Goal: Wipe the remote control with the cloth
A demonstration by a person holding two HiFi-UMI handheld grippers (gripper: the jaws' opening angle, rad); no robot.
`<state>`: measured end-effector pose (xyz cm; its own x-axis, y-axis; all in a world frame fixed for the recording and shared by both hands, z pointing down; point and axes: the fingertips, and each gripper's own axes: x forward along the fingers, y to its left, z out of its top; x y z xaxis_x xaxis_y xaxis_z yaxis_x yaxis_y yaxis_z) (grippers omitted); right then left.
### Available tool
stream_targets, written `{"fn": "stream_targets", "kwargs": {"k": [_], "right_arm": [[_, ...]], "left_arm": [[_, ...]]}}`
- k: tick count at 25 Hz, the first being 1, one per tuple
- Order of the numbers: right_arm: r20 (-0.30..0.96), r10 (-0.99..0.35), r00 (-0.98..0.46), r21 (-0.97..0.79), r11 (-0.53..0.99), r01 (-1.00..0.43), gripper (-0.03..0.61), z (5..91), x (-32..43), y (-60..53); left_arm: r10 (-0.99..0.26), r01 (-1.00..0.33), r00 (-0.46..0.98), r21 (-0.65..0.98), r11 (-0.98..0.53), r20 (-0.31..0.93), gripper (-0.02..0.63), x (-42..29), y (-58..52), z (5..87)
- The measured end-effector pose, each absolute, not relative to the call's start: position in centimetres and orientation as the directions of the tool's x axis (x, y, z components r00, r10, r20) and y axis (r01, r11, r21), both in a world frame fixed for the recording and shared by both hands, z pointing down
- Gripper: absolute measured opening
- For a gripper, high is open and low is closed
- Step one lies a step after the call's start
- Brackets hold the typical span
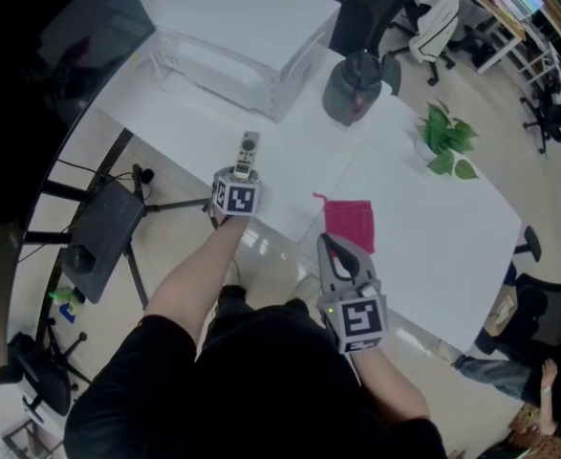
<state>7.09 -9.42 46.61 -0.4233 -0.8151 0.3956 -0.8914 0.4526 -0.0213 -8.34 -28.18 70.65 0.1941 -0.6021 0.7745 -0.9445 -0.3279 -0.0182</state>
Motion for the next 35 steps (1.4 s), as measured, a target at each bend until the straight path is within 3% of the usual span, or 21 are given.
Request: {"fn": "stream_targets", "kwargs": {"k": [12, 22, 35], "right_arm": [[0.379, -0.822, -0.425, -0.016, 0.454, -0.891, 0.009, 46.0, 7.3, -9.2], [0.342, -0.832, -0.437, 0.008, 0.467, -0.884, 0.009, 45.0, 6.8, -9.4], [0.302, -0.863, -0.405, 0.032, 0.434, -0.900, 0.009, 44.1, 7.8, -9.0]], "left_arm": [[-0.659, -0.927, 0.234, -0.039, -0.372, 0.715, 0.210, -9.1, -26.4, 67.8], [-0.731, -0.850, 0.450, -0.005, -0.526, 0.513, 0.209, -5.8, -21.5, 56.4], [-0.723, -0.727, 0.621, -0.122, -0.676, 0.303, 0.209, -4.3, -12.3, 43.4]]}}
